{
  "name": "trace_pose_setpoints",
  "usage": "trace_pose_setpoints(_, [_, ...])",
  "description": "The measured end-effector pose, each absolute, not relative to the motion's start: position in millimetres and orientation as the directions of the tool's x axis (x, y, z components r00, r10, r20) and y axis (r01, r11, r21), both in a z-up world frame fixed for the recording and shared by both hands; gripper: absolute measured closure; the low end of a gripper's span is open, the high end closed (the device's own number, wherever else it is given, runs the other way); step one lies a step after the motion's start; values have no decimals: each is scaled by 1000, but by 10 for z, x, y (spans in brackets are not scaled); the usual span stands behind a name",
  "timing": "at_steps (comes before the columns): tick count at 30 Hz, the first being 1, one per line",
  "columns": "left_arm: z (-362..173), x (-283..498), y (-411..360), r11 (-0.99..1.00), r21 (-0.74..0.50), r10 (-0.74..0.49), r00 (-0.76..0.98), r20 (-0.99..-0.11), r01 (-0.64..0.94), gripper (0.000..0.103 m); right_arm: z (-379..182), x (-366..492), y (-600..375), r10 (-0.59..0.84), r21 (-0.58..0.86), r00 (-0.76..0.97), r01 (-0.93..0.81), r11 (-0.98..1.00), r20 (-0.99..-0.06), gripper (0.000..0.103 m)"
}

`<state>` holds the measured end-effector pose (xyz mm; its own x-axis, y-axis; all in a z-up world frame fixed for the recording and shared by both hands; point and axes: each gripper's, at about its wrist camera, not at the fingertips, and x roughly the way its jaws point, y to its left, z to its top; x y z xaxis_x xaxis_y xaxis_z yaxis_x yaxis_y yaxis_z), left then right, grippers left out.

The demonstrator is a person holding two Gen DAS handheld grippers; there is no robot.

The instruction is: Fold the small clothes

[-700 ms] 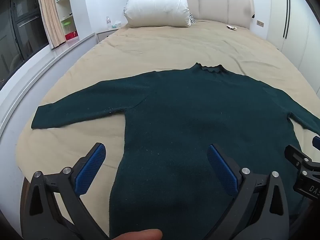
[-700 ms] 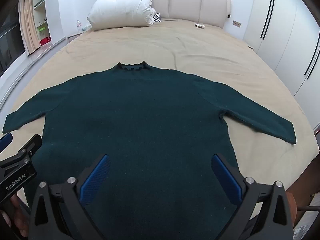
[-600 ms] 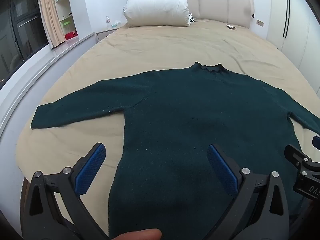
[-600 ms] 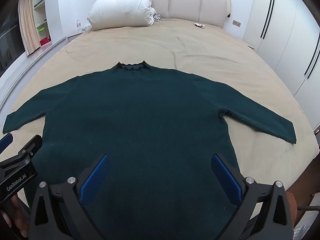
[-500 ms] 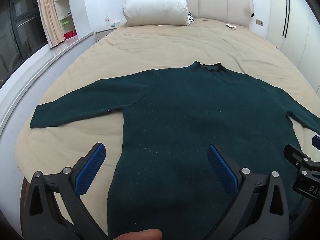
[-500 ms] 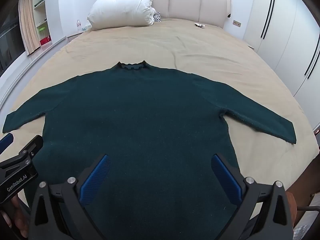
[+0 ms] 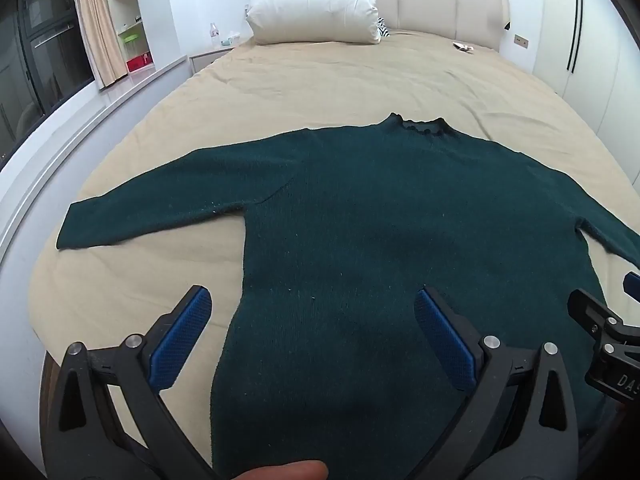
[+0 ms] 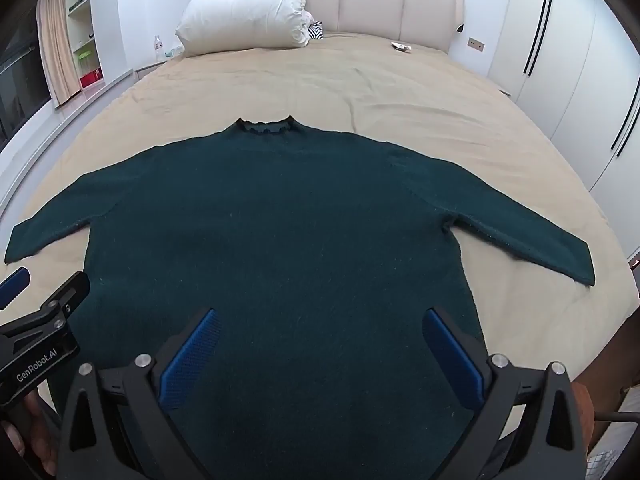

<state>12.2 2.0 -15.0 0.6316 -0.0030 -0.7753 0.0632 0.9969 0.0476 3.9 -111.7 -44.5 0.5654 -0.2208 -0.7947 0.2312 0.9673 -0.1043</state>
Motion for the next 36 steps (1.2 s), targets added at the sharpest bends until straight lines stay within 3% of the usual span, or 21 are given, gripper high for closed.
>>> trace_pose_setpoints(36, [-180,134,39,997,21,-28,608,-793,75,0,-517,17,-1136,-219,-103,558,233,967,-801,0])
